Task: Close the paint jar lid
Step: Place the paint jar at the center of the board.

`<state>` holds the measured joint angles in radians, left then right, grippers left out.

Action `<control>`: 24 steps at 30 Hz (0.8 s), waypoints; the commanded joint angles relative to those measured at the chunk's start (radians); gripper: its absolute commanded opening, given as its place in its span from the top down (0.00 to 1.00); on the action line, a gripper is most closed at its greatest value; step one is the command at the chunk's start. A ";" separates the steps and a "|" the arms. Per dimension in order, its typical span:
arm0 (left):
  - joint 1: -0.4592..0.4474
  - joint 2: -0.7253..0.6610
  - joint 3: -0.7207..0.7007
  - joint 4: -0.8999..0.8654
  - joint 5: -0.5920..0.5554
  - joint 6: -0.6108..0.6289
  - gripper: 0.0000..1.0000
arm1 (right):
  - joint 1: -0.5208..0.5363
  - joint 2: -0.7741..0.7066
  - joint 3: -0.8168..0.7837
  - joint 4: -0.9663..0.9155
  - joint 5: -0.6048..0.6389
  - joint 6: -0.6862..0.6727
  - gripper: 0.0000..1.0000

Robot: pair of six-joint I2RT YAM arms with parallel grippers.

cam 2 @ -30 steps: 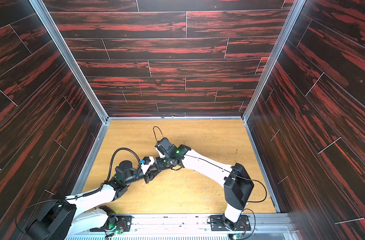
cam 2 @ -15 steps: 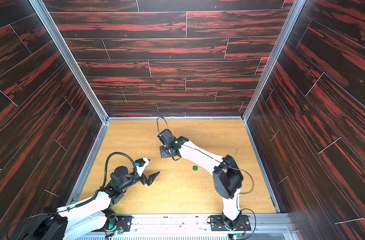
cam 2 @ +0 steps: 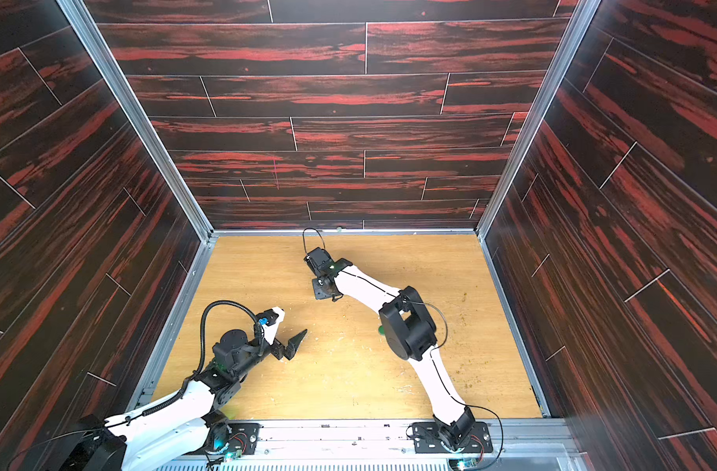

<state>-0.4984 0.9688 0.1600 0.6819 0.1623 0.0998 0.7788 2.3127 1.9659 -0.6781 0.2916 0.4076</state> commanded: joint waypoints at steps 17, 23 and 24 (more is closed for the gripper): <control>-0.001 -0.001 -0.011 0.027 -0.009 0.000 0.00 | -0.021 0.152 0.178 -0.150 -0.048 -0.004 0.43; -0.002 -0.006 -0.013 0.024 -0.012 0.000 0.00 | -0.021 0.111 0.198 -0.197 -0.013 -0.006 0.19; -0.002 -0.009 -0.013 0.021 -0.014 0.001 0.00 | -0.021 0.098 0.197 -0.208 -0.004 -0.010 0.18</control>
<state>-0.4984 0.9688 0.1600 0.6884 0.1555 0.0971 0.7609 2.4481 2.1384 -0.8234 0.2634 0.4030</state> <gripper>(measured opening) 0.999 0.813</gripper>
